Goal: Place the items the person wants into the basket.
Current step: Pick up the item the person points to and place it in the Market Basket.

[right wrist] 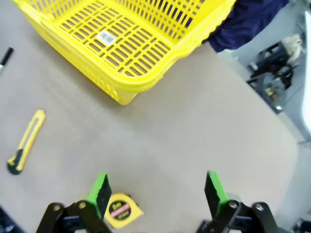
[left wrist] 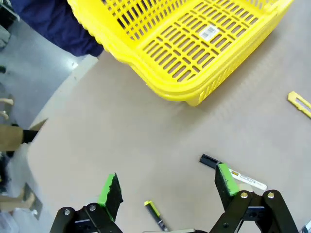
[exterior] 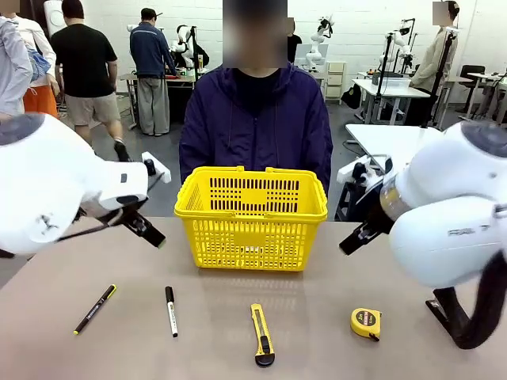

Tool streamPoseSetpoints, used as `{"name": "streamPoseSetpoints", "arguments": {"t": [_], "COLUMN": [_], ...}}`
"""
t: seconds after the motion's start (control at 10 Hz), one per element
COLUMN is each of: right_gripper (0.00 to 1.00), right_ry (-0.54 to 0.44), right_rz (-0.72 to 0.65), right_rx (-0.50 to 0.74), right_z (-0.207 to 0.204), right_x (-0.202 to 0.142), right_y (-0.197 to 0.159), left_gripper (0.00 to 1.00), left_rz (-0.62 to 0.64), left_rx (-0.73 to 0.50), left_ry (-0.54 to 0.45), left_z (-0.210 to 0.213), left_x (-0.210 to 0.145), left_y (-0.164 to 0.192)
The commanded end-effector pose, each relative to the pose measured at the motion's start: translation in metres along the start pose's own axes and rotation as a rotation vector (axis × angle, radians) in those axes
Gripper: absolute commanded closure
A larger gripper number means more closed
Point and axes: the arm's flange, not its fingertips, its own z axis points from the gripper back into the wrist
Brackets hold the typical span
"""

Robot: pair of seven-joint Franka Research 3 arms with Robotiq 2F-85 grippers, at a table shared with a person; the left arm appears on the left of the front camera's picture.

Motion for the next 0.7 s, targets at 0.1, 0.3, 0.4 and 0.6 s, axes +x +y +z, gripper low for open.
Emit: {"name": "streamPoseSetpoints", "arguments": {"t": [0.1,0.3,0.4,0.6], "right_gripper": [0.00,0.00,0.00,0.00], "right_ry": [0.043,0.056,0.056,0.055], "right_rz": [-0.007,-0.005,0.002,-0.006], "right_rx": [-0.091,-0.137,-0.152,-0.190], "right_z": [0.090,0.133,0.153,0.172], "right_x": [-0.005,0.004,0.009,0.019], "right_y": [-0.003,-0.009,-0.010,-0.010], "left_gripper": [0.00,0.00,0.00,0.00], "left_rz": [-0.130,-0.160,-0.164,-0.146], "left_rx": [0.106,0.175,0.206,0.241], "left_ry": [0.001,0.010,0.010,0.019], "left_z": [0.101,0.143,0.160,0.176], "left_x": [0.003,0.021,0.027,0.033], "left_y": [-0.015,-0.017,-0.016,-0.014]}}
